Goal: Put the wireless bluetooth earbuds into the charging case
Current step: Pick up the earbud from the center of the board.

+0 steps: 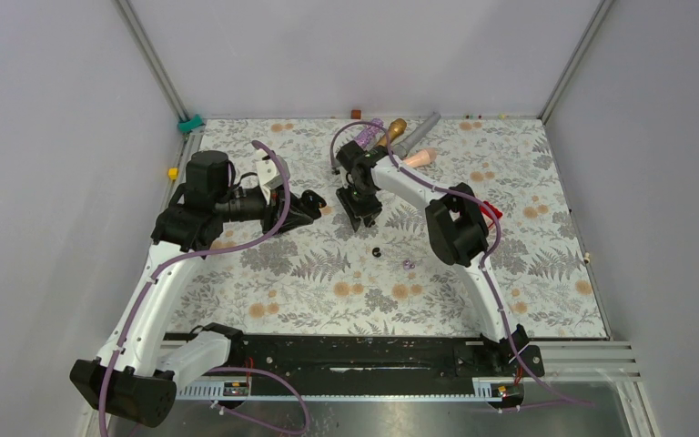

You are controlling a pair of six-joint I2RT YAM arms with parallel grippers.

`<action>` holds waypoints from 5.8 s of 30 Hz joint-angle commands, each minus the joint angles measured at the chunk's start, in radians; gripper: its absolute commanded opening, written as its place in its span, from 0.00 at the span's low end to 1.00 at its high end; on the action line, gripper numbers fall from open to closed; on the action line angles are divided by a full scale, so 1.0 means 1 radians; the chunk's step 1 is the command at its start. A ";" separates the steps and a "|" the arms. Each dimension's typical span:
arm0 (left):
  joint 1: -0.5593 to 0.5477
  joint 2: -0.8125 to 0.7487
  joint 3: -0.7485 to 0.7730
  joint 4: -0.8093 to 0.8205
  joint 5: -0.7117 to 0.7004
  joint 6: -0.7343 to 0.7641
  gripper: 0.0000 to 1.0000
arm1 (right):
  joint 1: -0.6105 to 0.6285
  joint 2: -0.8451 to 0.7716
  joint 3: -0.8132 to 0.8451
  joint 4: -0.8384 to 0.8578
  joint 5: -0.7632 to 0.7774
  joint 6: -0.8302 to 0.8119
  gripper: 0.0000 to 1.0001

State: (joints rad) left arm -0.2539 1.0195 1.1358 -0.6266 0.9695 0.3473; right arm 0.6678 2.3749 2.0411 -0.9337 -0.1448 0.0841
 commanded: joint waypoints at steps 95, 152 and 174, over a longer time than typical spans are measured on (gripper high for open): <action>0.007 -0.018 -0.005 0.059 0.038 0.005 0.00 | -0.022 -0.084 -0.056 -0.003 0.228 -0.078 0.47; 0.009 -0.012 -0.010 0.064 0.035 0.006 0.00 | -0.004 -0.055 -0.075 0.029 0.199 -0.245 0.44; 0.008 -0.010 -0.011 0.069 0.035 0.001 0.00 | -0.004 -0.041 -0.052 0.023 0.301 -0.270 0.44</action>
State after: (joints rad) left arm -0.2531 1.0195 1.1225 -0.6086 0.9730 0.3470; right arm 0.6544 2.3199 1.9526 -0.9009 0.1223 -0.1711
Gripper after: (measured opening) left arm 0.298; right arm 0.440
